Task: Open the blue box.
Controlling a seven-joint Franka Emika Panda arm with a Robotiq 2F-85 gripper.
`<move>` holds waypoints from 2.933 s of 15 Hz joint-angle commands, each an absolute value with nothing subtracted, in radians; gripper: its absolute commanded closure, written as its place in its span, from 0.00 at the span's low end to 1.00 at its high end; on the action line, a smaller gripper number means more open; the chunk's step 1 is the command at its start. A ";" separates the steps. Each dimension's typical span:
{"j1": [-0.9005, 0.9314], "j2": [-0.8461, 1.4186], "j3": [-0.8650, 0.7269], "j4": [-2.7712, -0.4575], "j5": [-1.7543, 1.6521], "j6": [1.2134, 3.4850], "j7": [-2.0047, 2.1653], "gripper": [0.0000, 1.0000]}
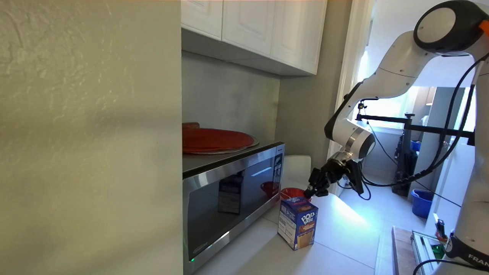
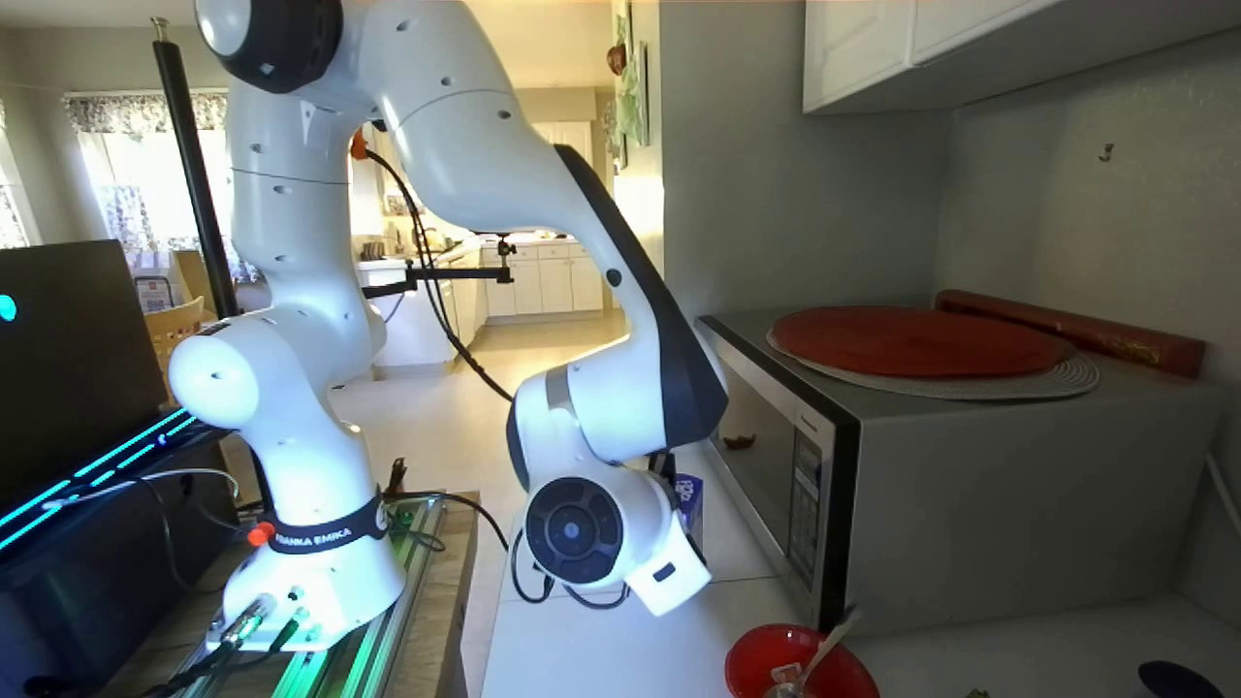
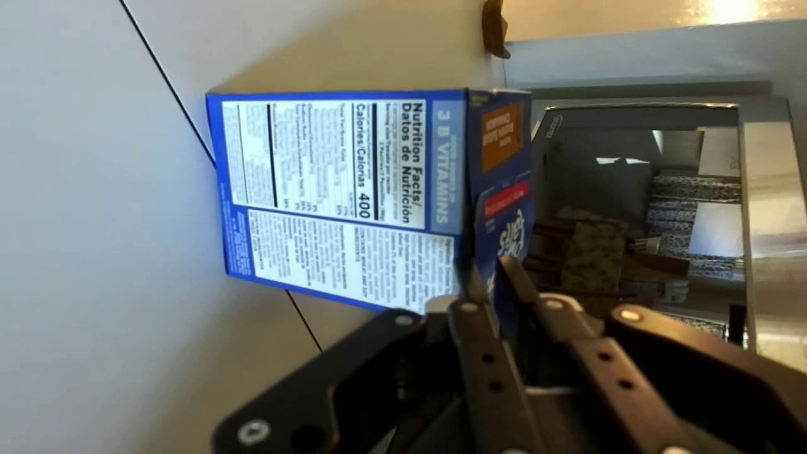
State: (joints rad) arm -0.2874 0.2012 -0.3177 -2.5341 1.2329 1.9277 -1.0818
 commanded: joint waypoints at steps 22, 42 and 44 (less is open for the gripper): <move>-0.287 0.143 -0.311 -2.592 1.204 1.944 -1.069 0.74; -0.273 0.144 -0.286 -2.591 1.248 1.945 -1.068 0.76; -0.271 0.149 -0.280 -2.581 1.256 1.945 -1.066 0.76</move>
State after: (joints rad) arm -0.2778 0.1665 -0.2904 -2.5840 1.2361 1.9356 -1.0818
